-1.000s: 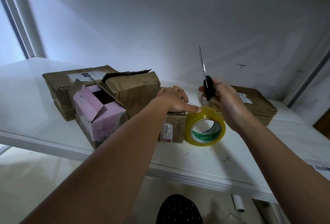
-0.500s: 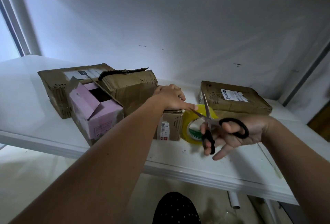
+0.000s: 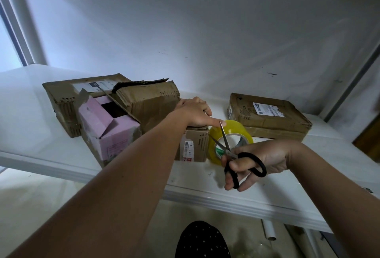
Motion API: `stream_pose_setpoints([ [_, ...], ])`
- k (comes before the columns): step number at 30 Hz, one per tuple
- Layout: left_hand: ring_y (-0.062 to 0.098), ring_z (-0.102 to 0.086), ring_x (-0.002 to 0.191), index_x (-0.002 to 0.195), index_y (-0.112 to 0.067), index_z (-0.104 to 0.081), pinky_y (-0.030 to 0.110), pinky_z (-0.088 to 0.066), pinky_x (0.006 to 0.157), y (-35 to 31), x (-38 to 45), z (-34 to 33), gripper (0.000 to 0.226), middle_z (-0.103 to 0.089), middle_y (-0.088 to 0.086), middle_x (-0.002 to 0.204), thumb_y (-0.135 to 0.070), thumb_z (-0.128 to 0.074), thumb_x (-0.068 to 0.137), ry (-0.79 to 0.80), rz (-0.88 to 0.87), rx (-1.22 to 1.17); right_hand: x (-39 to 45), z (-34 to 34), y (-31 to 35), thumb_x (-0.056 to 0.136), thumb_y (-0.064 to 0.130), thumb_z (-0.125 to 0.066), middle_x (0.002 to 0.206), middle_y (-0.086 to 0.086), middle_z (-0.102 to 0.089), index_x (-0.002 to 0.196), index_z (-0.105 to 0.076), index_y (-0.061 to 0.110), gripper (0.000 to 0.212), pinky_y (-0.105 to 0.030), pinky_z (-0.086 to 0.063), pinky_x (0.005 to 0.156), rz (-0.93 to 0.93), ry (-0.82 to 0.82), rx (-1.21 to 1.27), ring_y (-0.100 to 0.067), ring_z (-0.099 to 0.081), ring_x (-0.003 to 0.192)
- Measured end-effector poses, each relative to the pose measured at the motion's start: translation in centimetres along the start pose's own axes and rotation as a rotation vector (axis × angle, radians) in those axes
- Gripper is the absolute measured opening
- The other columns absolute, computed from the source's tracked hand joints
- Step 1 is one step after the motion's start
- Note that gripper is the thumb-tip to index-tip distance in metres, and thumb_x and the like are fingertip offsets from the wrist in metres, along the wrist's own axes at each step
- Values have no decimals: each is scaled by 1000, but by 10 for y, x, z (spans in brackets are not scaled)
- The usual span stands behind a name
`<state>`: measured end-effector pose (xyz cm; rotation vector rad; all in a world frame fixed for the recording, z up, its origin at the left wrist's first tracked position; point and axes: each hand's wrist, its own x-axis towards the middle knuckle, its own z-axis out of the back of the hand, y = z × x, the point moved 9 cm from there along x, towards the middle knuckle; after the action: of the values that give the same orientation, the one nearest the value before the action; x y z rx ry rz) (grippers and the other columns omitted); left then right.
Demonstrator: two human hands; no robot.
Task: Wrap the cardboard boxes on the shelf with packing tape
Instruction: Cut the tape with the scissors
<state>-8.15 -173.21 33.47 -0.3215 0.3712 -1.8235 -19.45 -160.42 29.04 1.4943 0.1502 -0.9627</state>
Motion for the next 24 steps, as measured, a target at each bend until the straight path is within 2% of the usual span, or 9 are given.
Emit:
stream_pose_setpoints([
  [3,19,-27,137,124,-32,-58,39,-11,112,0,1,1,68,-38,-3,142,-77,-53,73,-12,-1,1,-2,3,-3,75,38,-76,97,-11,-66,100,-47,11,47,-39,-53,93,-24,-43,-30,-23,-64,103],
  [5,19,-28,137,124,-32,-58,39,-11,112,-1,1,1,67,-39,-3,142,-77,-53,74,-17,-6,8,-3,6,-5,80,28,-64,96,-11,-66,100,-47,11,31,-40,-50,94,-46,-81,-33,-24,-63,103],
  [11,18,-29,137,123,-32,-58,39,-12,112,1,1,1,67,-39,-3,142,-77,-53,73,-20,-5,6,3,1,-3,78,33,-60,98,-14,-66,97,-54,7,33,-41,-49,96,-101,-118,-45,-29,-61,110],
  [16,16,-28,137,122,-33,-58,37,-11,112,3,2,0,67,-38,-4,142,-77,-55,72,-16,12,-5,16,-1,-3,93,32,-55,90,-15,-67,93,-61,0,32,-32,-57,80,-165,-215,-43,-24,-66,92],
  [20,17,-28,137,122,-34,-59,36,-13,111,3,4,0,66,-39,-4,142,-77,-56,72,-2,20,-8,14,-1,-3,94,28,-55,81,-13,-70,96,-59,1,27,-32,-59,72,-153,-247,56,-24,-70,81],
  [22,17,-27,138,122,-35,-59,36,-13,111,3,5,0,65,-38,-5,142,-77,-57,71,7,28,-14,12,0,-1,91,31,-57,78,-12,-71,104,-56,4,30,-31,-60,69,-134,-253,101,-24,-71,76],
  [24,17,-27,137,121,-35,-59,36,-12,111,4,5,0,65,-38,-5,141,-77,-57,71,11,33,-21,12,2,2,78,39,-62,77,-11,-71,104,-56,5,43,-30,-60,66,-111,-260,149,-24,-72,75],
])
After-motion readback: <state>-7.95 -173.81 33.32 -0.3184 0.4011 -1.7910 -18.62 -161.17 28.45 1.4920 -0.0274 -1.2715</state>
